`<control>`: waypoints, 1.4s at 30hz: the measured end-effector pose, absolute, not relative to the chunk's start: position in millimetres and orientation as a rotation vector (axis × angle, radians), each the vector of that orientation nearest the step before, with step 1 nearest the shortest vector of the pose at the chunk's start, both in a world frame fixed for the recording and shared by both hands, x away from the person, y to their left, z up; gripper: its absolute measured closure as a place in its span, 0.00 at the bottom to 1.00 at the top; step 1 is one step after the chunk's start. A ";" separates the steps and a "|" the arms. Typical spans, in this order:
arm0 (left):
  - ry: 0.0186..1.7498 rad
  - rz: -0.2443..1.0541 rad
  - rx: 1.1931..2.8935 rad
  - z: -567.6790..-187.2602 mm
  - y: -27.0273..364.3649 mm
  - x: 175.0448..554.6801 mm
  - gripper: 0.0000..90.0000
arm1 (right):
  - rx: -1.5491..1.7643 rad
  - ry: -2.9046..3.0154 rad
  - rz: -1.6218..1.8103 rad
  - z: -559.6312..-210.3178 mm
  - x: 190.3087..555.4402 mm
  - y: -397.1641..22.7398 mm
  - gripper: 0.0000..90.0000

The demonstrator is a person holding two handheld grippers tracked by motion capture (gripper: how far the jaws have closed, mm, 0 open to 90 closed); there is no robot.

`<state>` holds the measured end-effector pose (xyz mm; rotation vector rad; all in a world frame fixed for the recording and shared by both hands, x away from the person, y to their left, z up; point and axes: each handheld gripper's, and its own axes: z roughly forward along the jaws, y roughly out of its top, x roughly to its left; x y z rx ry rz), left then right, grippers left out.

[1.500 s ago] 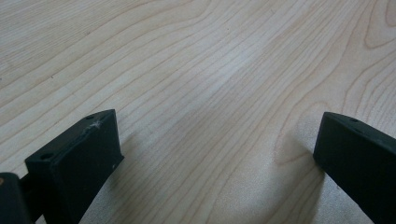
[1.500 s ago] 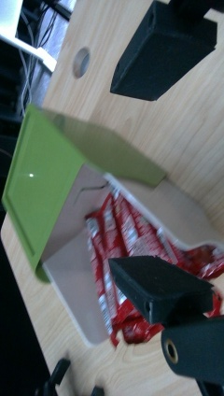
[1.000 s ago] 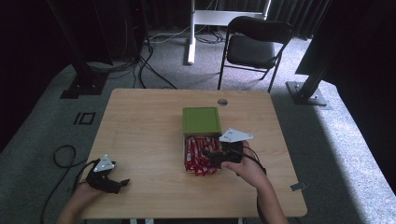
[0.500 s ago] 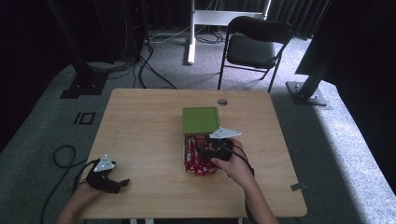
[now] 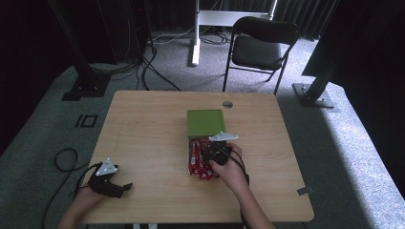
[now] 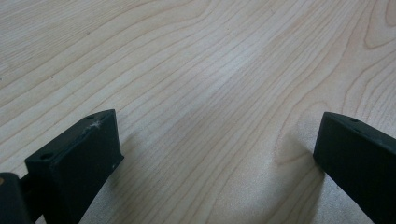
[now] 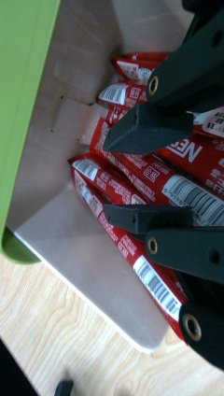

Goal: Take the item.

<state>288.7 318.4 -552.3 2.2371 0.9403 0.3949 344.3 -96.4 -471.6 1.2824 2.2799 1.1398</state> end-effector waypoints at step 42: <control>0.942 0.394 2.235 -552.4 318.3 288.7 0.02 | 1.306 2.218 1.248 -444.7 317.0 -112.0 0.90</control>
